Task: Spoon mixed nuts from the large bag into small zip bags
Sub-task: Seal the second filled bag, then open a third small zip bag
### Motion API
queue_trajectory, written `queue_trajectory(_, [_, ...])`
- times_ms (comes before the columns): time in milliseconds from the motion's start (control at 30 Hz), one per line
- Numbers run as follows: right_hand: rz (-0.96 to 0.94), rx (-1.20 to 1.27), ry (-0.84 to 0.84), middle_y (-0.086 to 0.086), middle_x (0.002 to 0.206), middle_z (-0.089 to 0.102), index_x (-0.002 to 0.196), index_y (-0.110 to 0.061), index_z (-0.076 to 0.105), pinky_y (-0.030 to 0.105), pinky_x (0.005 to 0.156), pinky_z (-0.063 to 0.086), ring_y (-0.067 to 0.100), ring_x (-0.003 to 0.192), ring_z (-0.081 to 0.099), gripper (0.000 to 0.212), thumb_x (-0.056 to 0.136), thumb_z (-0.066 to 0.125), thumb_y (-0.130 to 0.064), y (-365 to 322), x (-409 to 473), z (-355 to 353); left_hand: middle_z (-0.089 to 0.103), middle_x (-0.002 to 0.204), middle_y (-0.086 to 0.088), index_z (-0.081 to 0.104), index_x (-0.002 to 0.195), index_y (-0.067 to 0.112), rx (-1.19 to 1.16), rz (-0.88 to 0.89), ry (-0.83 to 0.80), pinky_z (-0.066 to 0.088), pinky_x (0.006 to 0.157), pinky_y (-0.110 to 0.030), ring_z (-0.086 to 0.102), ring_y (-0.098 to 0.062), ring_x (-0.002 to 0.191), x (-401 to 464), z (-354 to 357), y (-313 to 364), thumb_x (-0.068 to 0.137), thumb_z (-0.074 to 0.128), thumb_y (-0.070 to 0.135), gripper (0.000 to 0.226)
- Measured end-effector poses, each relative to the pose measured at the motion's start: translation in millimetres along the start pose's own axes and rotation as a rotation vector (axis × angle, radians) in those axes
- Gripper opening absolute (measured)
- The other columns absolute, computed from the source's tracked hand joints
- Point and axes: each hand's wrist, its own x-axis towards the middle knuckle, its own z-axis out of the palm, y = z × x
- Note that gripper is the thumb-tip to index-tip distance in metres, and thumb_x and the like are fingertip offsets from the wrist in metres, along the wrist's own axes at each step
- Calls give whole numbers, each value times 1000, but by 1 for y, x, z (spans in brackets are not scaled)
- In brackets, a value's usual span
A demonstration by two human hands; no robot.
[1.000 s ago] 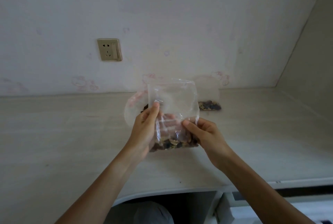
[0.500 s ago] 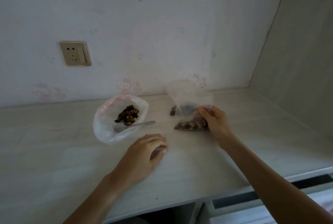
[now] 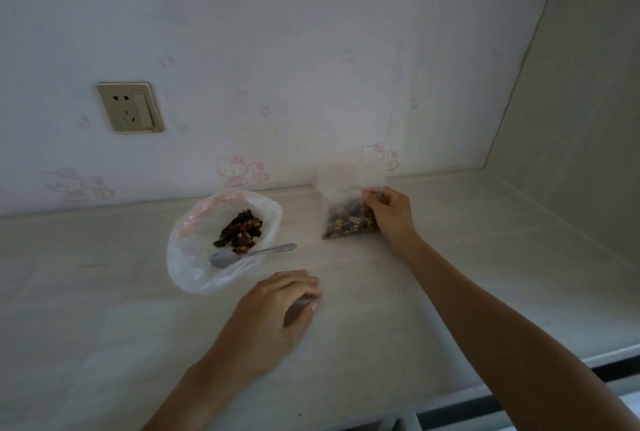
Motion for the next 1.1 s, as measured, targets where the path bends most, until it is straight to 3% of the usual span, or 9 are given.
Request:
queue_trajectory(67, [13,-44,13,5,85,73,95,-14,73,30,75,52,16,77,65,6,91,74,-18,-2,1,-4,62,131,30,73,119,37,-11,2,-1,40,109,-18,43,16,133,0,0,1,99,60,43,24])
queue_trajectory(167, [-39,-232,112,1,107,66,121,-11,63,25,85,48,16,97,62,35,91,74,-26,-9,-13,-16,63,130,27,74,118,35,-25,16,-1,45,108,-23,47,14,131,-2,-2,3,99,61,41,23])
queue_trajectory(300, [-315,-402,80,2,110,65,111,-14,66,25,86,49,11,99,61,16,95,64,-15,-31,-60,-19,63,125,28,71,121,35,-99,-35,18,50,104,-25,56,10,122,-3,-7,6,98,66,38,24])
queue_trajectory(433, [-544,-379,-316,-14,89,68,96,-22,68,16,73,50,0,82,65,8,95,67,-14,-52,-127,0,70,113,26,72,117,33,-217,-103,92,53,96,-19,66,5,109,-27,-22,10,96,71,28,21])
queue_trajectory(600, [-802,-607,-792,-4,110,72,107,-20,76,29,87,50,14,100,63,17,97,64,-27,-58,-189,45,69,85,14,69,113,33,-195,-184,331,53,66,-15,70,-12,78,-74,-80,2,92,71,31,21])
queue_trajectory(700, [-992,-714,-951,0,122,70,113,-18,75,40,97,48,21,113,61,27,101,56,-31,-50,-205,75,66,80,13,70,106,31,-124,-254,473,47,62,-12,66,-12,72,-92,-119,-19,92,73,29,15])
queue_trajectory(867, [-952,-630,-809,-8,126,65,119,-26,72,33,99,44,13,118,57,29,102,54,-40,-33,-210,95,73,97,11,72,103,24,92,-523,568,54,79,-27,68,-2,89,-109,-160,-87,92,73,14,15])
queue_trajectory(967, [-969,-632,-790,-8,127,66,120,-27,72,31,97,46,11,118,57,31,101,52,-42,-28,-210,96,68,124,-5,70,120,15,260,-706,463,50,100,-41,64,-25,117,-111,-175,-125,95,70,27,28])
queue_trajectory(1100, [-956,-642,-774,-8,128,65,121,-27,72,34,97,48,12,117,59,28,101,56,-39,-29,-210,96,61,137,-7,65,129,18,400,-940,346,44,106,-43,54,-32,130,-109,-174,-148,95,62,51,47])
